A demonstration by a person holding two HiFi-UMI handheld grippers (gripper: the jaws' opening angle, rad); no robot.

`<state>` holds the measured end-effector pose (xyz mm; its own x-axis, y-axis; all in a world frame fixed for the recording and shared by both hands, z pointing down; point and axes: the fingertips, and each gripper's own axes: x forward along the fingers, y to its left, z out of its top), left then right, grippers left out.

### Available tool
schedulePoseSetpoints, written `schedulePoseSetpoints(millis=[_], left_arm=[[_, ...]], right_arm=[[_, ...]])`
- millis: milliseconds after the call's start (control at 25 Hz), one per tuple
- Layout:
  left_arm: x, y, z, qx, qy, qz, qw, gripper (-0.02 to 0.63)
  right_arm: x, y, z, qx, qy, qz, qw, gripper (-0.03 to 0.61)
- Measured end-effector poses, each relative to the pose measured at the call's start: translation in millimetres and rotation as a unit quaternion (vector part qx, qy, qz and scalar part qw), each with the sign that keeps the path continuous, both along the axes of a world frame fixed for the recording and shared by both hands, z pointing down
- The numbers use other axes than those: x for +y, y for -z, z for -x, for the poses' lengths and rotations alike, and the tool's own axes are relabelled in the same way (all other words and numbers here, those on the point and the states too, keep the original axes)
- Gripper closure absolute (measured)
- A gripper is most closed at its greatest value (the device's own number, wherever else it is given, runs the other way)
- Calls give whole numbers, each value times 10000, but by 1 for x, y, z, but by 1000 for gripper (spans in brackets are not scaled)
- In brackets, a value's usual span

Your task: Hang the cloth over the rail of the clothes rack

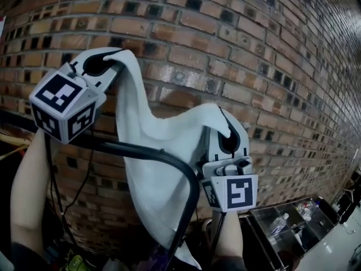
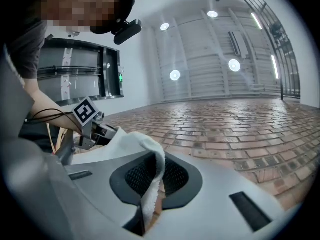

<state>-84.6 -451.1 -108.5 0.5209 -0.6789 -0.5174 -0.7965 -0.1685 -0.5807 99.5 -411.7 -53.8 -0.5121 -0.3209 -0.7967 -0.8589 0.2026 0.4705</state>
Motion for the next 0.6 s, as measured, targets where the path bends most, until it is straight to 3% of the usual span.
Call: schedulePoseSetpoints(millis=[120,400,480,600], left_arm=[[5,4,14,-54,22,-117,9999,568],[15,28,66,262,95,-220,9994,568],[23,34,88,300,295,-471,9980,568],[53,39,122,315,581,-1318,9891,568]], right_arm=[[2,4,6,124,-456,-91,9988,557],[48,25,46,506,-684,-521,9950,557],[58,28,60,536,-682,-545,9947,557],[68,26,85,745,-1092,-714,9886,557]])
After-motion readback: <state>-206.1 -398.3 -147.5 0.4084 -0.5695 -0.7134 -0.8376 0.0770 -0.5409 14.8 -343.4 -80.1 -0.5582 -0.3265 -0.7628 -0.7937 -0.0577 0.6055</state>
